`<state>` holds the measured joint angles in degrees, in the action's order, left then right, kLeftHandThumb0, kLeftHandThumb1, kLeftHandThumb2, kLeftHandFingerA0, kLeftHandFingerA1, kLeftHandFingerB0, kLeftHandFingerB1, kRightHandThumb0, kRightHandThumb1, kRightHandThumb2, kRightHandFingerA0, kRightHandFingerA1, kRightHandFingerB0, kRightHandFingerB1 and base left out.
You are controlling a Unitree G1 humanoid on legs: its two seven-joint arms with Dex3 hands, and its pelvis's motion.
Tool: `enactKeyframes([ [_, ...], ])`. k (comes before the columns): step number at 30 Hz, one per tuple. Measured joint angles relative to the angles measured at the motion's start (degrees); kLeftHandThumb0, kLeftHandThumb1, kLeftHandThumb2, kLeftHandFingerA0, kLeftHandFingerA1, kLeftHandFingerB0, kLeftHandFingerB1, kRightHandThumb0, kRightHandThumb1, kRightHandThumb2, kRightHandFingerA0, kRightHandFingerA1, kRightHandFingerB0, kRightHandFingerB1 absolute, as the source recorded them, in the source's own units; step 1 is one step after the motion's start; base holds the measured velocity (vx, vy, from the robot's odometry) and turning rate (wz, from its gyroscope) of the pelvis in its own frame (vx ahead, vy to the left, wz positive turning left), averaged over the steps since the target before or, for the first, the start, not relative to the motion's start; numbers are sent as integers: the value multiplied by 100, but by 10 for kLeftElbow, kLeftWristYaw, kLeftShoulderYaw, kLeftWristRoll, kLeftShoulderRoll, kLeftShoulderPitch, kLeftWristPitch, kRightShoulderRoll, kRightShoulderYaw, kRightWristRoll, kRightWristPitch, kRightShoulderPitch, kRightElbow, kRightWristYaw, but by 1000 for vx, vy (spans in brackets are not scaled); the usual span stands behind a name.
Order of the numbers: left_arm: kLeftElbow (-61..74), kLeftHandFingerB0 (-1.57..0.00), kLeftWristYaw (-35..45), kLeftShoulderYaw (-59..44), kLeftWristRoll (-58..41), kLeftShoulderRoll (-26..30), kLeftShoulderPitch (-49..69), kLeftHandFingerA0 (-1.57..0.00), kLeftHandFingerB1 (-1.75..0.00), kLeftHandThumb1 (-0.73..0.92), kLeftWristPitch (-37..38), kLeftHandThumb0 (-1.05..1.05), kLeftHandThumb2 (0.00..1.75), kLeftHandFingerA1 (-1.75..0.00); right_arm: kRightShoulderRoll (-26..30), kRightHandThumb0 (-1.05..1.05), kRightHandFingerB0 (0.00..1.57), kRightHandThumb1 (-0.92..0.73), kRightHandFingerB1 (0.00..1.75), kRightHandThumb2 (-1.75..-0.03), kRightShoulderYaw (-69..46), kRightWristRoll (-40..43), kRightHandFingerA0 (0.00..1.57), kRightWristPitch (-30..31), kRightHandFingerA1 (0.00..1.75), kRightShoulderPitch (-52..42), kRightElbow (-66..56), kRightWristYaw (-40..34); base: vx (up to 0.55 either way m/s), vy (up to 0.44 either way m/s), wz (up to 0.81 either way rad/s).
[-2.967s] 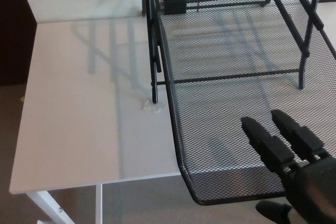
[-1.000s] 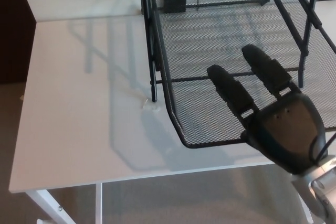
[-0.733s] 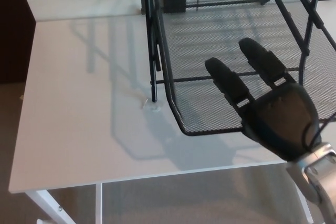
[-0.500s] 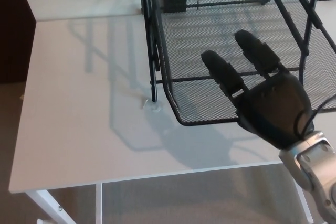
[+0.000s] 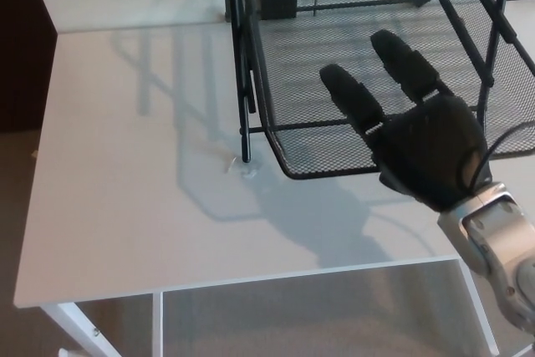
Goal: The robot walk towards a table in front and then pushes a layer of a file tray back to its original position using its right hand
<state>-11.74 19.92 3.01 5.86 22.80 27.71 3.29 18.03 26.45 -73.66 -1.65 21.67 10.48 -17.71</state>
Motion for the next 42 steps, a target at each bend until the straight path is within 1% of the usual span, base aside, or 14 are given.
enactKeyframes([
  [2,-1,-48,0,0,0,0,-1,-57,-39,70,2,-25,60,-43,0,-52,1,-31,12,-65,1,1,0,1,0,9,3,3,0,0,0],
  [3,-2,-48,0,0,1,0,-1,-56,-39,69,3,-24,60,-43,0,-54,0,-34,8,-66,1,1,0,1,0,14,5,4,0,0,0],
  [5,-3,-47,0,0,1,0,-1,-55,-38,70,3,-25,60,-43,0,-54,1,-34,9,-66,1,3,0,1,0,25,12,5,0,0,0],
  [6,-3,-47,0,0,2,0,-1,-56,-39,69,3,-25,60,-43,-2,-53,3,-33,12,-66,1,5,0,1,0,34,23,5,0,0,0],
  [12,-3,-48,0,2,4,0,0,-57,-39,70,3,-25,60,-44,-6,-54,5,-33,20,-67,4,16,0,1,3,54,60,5,0,0,0],
  [15,-3,-48,0,3,6,1,-3,-57,-39,70,7,-25,60,-44,-10,-54,5,-34,21,-67,5,21,0,1,4,61,73,5,0,0,0],
  [18,-4,-47,0,3,7,2,-4,-57,-39,70,9,-26,60,-44,-15,-53,3,-35,20,-69,7,22,0,1,7,69,85,5,0,0,0],
  [21,-4,-48,0,5,7,3,-5,-57,-39,69,11,-26,60,-44,-17,-54,3,-34,17,-68,9,22,0,6,4,73,88,5,0,0,0],
  [22,-4,-48,0,5,8,4,-6,-57,-39,69,11,-27,60,-44,-18,-56,2,-35,13,-68,9,22,0,7,2,73,88,5,0,0,0],
  [26,-8,-48,0,6,8,4,-9,-57,-39,69,15,-27,60,-44,-19,-59,4,-37,13,-69,15,22,0,11,1,76,92,5,0,0,0],
  [29,-8,-48,0,7,8,7,-10,-57,-38,69,18,-29,60,-43,-19,-65,6,-41,15,-73,18,23,0,14,0,76,92,4,0,0,0],
  [32,-4,-47,0,7,8,11,-10,-55,-38,68,18,-28,60,-43,-18,-75,3,-47,9,-79,18,26,0,14,0,76,87,6,0,0,0],
  [37,-4,-47,1,7,8,13,-14,-57,-39,69,18,-28,60,-43,-13,-76,4,-47,10,-80,19,29,0,17,0,74,68,16,0,0,0],
  [42,-3,-48,1,9,8,13,-13,-57,-38,69,18,-28,60,-43,-13,-78,2,-48,8,-81,19,37,0,17,0,75,71,20,0,0,0],
])
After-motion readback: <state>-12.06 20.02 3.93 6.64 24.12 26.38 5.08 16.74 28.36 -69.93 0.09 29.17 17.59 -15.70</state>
